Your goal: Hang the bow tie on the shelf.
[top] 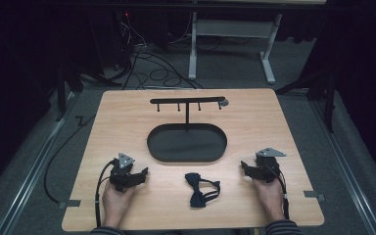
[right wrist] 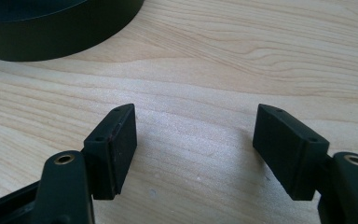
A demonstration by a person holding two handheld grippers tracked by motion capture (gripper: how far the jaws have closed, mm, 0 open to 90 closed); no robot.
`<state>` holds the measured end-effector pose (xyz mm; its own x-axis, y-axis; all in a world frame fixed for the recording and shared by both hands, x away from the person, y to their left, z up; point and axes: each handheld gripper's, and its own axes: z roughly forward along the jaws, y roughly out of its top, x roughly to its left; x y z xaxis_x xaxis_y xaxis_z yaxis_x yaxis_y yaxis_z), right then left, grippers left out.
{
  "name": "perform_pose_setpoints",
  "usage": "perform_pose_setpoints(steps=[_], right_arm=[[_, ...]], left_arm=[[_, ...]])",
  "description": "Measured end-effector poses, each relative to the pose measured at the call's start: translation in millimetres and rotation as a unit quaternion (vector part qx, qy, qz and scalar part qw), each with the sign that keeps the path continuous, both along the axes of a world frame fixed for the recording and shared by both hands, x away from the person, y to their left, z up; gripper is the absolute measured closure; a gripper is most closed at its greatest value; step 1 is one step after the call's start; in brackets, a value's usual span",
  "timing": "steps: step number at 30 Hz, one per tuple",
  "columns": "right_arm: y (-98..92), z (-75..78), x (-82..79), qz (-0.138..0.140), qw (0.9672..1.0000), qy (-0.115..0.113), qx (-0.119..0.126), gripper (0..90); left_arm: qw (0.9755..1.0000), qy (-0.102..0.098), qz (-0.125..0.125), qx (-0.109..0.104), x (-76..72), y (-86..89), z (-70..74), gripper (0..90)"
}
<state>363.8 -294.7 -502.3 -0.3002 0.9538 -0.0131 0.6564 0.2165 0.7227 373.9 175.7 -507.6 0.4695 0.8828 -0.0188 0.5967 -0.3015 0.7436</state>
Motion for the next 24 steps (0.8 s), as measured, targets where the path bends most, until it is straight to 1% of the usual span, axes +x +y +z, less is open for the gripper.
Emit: perform_pose_setpoints(steps=[1, 2, 3, 4, 5, 6, 7, 10, 13, 15, 17, 19, 21, 23, 24], right_arm=[[0.0, 0.0, 0.0, 0.000, 1.0000, 0.000, 0.000, 31.7], [0.9, 1.1, 0.3, -0.004, 1.0000, 0.005, -0.001, 32.7], [1.3, 2.1, 0.6, -0.006, 0.9999, 0.009, -0.003, 35.5], [1.3, 2.1, 0.6, -0.006, 0.9999, 0.009, -0.003, 35.5], [0.9, 4.4, 0.1, -0.003, 0.9999, 0.015, 0.005, 41.5], [0.4, 5.4, -0.2, -0.001, 0.9997, 0.018, 0.014, 41.7], [0.3, 6.4, -1.0, 0.001, 0.9997, 0.015, 0.017, 42.5], [3.9, 15.5, -9.9, 0.011, 0.9995, -0.002, 0.030, 45.6], [7.6, 24.6, -18.6, 0.028, 0.9988, -0.015, 0.037, 48.4], [10.3, 29.2, -22.5, 0.041, 0.9984, -0.019, 0.035, 49.9], [14.0, 32.7, -26.5, 0.046, 0.9981, -0.021, 0.035, 50.6], [18.3, 34.3, -30.0, 0.052, 0.9974, -0.022, 0.044, 51.7], [21.0, 34.9, -31.8, 0.057, 0.9972, -0.021, 0.044, 52.1], [29.8, 35.0, -36.5, 0.074, 0.9961, -0.021, 0.042, 52.8], [29.8, 35.0, -36.5, 0.074, 0.9961, -0.021, 0.042, 52.8]], left_arm=[[1.0000, 0.000, 0.000, 0.000, 0.0, 0.0, 0.0, 29.3], [1.0000, 0.000, -0.001, 0.000, 0.0, -0.1, -0.1, 29.1], [1.0000, 0.000, -0.001, 0.000, 0.0, -0.2, -0.1, 28.9], [1.0000, 0.000, -0.001, 0.000, 0.0, -0.2, -0.1, 28.9], [1.0000, 0.000, -0.001, 0.000, 0.0, -0.1, -0.1, 28.9], [1.0000, 0.000, -0.001, 0.000, 0.0, -0.1, -0.1, 28.9], [1.0000, 0.000, -0.001, 0.000, 0.0, -0.2, -0.1, 28.7], [1.0000, 0.000, -0.001, 0.000, 0.0, -0.1, -0.1, 28.7], [1.0000, 0.000, -0.001, 0.000, 0.0, -0.1, -0.1, 28.7], [1.0000, 0.000, -0.001, 0.000, 0.1, -0.1, -0.1, 28.7], [1.0000, 0.000, -0.001, 0.000, 0.0, -0.1, -0.1, 28.7], [1.0000, 0.000, -0.001, 0.000, 0.0, -0.1, -0.1, 28.7], [1.0000, 0.000, -0.001, 0.000, 0.0, -0.1, -0.1, 28.7], [1.0000, 0.000, -0.001, 0.000, 0.0, -0.1, -0.1, 28.7], [1.0000, 0.000, -0.001, 0.000, 0.0, -0.1, -0.1, 28.7]])
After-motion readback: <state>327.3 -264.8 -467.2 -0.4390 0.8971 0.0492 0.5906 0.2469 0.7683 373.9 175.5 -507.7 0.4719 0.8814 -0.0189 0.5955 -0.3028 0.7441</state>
